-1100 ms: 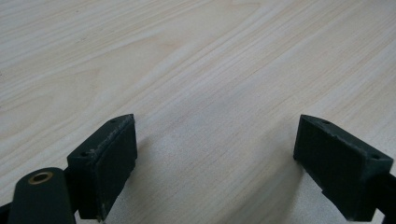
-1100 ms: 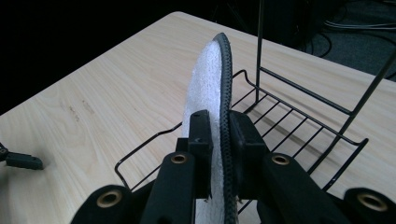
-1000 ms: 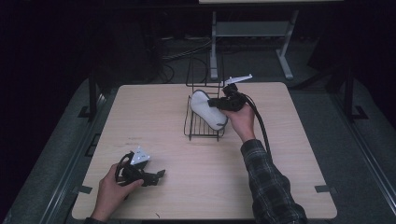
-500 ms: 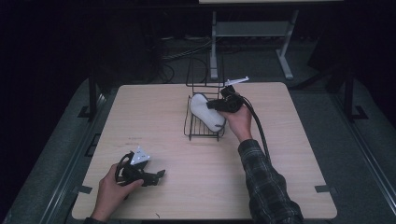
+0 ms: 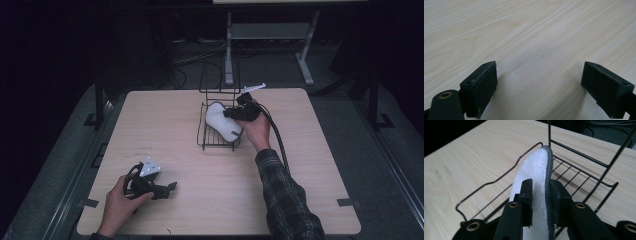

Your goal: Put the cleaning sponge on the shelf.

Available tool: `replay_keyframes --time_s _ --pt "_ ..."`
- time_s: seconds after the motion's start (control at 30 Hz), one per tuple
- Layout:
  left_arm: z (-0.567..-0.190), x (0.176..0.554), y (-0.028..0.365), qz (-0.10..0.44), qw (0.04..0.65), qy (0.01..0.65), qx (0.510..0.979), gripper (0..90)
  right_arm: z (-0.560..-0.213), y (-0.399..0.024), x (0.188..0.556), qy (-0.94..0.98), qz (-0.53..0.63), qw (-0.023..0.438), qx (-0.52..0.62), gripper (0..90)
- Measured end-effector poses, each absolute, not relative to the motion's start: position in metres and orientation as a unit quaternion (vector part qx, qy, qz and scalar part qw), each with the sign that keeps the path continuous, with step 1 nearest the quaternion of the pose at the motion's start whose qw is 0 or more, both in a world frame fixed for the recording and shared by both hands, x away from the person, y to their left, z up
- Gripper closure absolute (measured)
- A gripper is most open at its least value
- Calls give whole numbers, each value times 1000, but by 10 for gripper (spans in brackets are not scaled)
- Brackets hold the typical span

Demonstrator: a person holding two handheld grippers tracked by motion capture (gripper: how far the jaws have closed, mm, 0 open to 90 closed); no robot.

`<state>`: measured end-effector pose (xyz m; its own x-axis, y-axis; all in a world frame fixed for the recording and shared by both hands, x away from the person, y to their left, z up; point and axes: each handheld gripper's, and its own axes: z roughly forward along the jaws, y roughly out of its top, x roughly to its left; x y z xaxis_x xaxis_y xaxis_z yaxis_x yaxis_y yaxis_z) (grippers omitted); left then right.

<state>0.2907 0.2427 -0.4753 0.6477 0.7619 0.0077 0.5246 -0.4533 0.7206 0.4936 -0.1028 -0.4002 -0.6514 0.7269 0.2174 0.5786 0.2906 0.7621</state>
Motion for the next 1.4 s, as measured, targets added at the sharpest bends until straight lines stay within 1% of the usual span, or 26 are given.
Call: replay_keyframes --time_s 0.23,0.43,0.5,0.6,0.7,0.73,0.87,1.0,1.1,1.13,1.33,1.4 --pt "-475 291 243 168 353 385 836 126 -406 -107 497 796 429 89 418 688" --pt "-475 291 243 168 354 385 835 126 -412 -107 499 795 422 89 426 604" --pt "-475 291 243 168 354 385 835 126 -413 -107 500 796 420 90 427 566" --pt "-475 291 243 168 354 386 835 126 -413 -109 499 792 419 101 432 480" --pt "-475 291 243 169 354 385 836 126 -408 -115 496 786 426 105 435 455" --pt "-475 291 243 169 354 385 836 126 -407 -117 495 784 428 107 435 460" --pt "-475 291 243 169 354 385 836 126 -402 -129 488 784 436 105 428 563" --pt "-475 291 243 169 354 385 836 126 -401 -137 477 792 435 97 417 760" --pt "-475 291 243 169 354 385 836 126 -402 -141 469 801 428 97 408 878" --pt "-475 291 243 169 354 385 836 126 -403 -141 467 803 426 95 407 894" --pt "-475 291 243 169 354 385 836 126 -411 -134 457 818 415 80 390 896" --pt "-475 291 243 169 354 385 836 126 -415 -129 455 823 409 83 387 896"
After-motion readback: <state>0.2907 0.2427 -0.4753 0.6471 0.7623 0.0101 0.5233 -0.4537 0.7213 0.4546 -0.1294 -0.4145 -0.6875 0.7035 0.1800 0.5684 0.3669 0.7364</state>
